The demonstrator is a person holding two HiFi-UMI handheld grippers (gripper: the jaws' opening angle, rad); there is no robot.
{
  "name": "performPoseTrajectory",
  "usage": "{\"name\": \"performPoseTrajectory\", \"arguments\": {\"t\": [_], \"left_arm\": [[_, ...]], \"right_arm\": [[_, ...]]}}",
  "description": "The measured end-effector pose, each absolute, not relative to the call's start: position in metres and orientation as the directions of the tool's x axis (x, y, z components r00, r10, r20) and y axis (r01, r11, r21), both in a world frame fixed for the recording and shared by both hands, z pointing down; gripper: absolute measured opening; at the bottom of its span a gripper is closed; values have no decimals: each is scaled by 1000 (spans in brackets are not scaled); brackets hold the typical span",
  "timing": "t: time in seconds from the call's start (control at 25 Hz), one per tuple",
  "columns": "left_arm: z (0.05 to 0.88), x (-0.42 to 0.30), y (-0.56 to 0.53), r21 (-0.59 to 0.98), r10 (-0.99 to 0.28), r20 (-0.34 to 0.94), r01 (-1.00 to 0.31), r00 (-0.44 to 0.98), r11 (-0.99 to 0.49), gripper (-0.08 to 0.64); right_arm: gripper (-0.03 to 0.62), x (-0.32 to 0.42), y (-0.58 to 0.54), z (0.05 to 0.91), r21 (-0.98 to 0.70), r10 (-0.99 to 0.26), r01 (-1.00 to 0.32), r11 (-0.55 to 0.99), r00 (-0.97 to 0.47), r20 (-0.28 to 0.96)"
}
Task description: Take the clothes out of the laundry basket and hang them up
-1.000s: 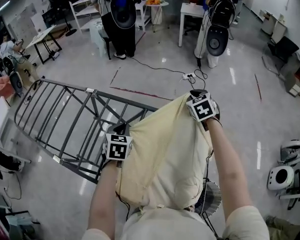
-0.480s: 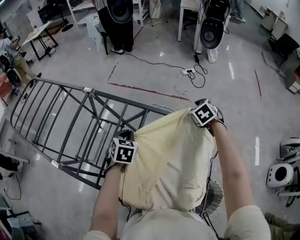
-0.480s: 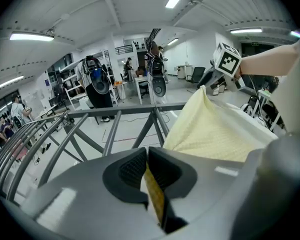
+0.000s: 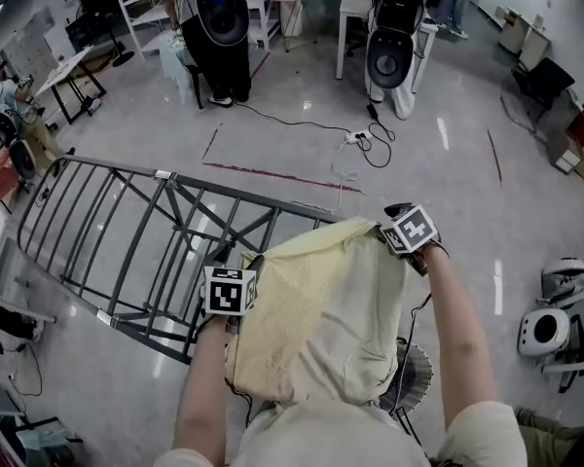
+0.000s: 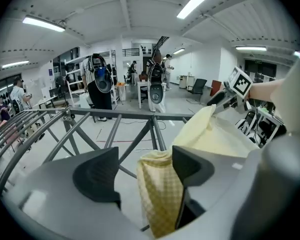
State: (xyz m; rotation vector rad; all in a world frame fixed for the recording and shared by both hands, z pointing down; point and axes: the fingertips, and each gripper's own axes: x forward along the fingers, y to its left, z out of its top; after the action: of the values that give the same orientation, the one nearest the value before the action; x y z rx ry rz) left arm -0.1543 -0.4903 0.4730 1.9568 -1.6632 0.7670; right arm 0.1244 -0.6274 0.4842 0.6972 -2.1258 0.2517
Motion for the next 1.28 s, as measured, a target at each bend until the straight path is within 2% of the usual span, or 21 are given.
{"name": "performPoseTrajectory", "arguments": {"t": [0.28, 0.48, 0.64, 0.8, 0.96, 1.04, 1.28], "left_arm": [[485, -135, -477, -50, -714, 691, -979, 111, -200, 322], [494, -134, -468, -51, -705, 702, -981, 100, -189, 321], [488, -132, -466, -74, -719, 689, -978, 92, -197, 319], [477, -126, -460, -84, -733, 673, -976, 94, -202, 319], [463, -116, -453, -85, -753, 649, -974, 105, -210, 306], [457, -110, -446, -69, -761, 637, -975, 122, -213, 294], [449, -81, -418, 11, -761, 621, -972, 190, -234, 265]], "right_arm": [[272, 151, -597, 493, 45, -371, -561, 826, -482, 794], [268, 182, -578, 505, 23, -386, -614, 789, -466, 796], [222, 205, -563, 517, 14, -408, -658, 753, -449, 795], [119, 207, -554, 522, -27, -403, -672, 740, -475, 783], [47, 207, -560, 514, 18, -407, -649, 760, -455, 792], [26, 212, -570, 508, 58, -433, -654, 754, -429, 793], [21, 235, -619, 484, 184, -547, -713, 677, -321, 773]]}}
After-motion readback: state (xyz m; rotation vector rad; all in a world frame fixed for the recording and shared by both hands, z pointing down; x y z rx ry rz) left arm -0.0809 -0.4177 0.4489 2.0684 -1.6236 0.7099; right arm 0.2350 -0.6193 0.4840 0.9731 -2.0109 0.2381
